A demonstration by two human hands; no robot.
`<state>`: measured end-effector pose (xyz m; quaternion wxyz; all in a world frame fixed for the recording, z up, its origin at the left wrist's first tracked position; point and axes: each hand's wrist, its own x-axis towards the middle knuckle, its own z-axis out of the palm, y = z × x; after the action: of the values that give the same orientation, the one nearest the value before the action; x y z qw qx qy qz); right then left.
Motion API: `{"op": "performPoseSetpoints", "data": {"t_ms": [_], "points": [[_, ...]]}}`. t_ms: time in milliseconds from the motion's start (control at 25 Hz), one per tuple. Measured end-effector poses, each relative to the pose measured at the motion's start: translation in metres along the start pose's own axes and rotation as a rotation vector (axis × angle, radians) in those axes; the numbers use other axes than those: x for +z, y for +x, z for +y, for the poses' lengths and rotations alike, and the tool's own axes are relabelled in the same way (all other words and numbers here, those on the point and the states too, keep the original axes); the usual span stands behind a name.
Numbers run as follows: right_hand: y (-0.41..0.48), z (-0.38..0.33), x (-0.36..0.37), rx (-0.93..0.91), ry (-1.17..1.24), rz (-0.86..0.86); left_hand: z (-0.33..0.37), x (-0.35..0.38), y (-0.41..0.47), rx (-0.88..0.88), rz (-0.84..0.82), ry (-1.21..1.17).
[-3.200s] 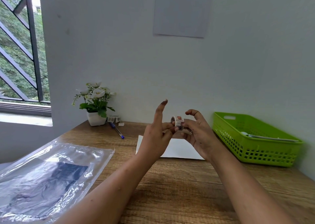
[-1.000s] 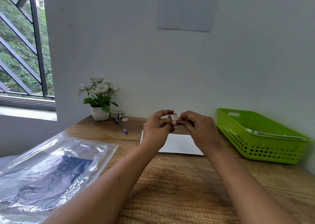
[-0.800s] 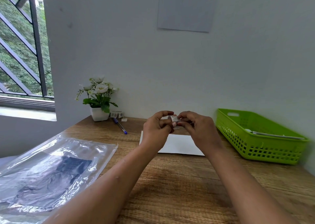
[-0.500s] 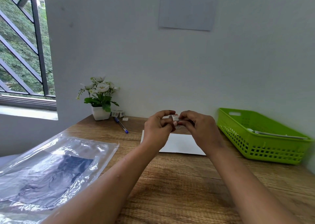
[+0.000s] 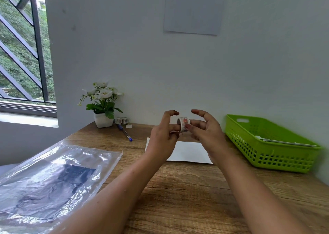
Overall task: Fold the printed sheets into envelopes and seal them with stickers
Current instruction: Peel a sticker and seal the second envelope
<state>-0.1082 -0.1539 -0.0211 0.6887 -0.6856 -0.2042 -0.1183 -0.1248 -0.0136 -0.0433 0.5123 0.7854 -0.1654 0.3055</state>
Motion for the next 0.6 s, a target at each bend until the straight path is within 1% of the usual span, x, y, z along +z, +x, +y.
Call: {"op": "performPoseSetpoints", "data": {"t_ms": [80,120,200,280,360,480,600], "points": [[0.0008,-0.0018,0.0002,0.052,0.103,-0.023,0.0004,-0.0018,0.0004,0.046,-0.009,0.019],[0.0016,-0.0016,-0.0003,0.06,0.109,-0.046,0.0026,-0.0021,0.0001,0.027,-0.009,-0.001],[0.0022,-0.0007,-0.0013,0.052,0.11,-0.097,0.0049,-0.0015,0.0001,-0.108,-0.022,-0.152],[0.0004,-0.0023,-0.0025,0.036,0.098,-0.142,0.0067,-0.0009,0.0011,-0.282,-0.041,-0.416],[-0.0014,-0.0041,-0.004,0.033,0.101,-0.17,0.0065,-0.0013,0.0038,-0.373,-0.042,-0.551],[-0.0008,-0.0041,-0.0059,0.052,0.125,-0.138,0.0079,0.0032,0.0038,-0.327,-0.109,-0.565],[0.0007,-0.0033,-0.0077,0.083,0.114,-0.101,0.0076,0.0069,0.0012,-0.237,-0.149,-0.495]]}}
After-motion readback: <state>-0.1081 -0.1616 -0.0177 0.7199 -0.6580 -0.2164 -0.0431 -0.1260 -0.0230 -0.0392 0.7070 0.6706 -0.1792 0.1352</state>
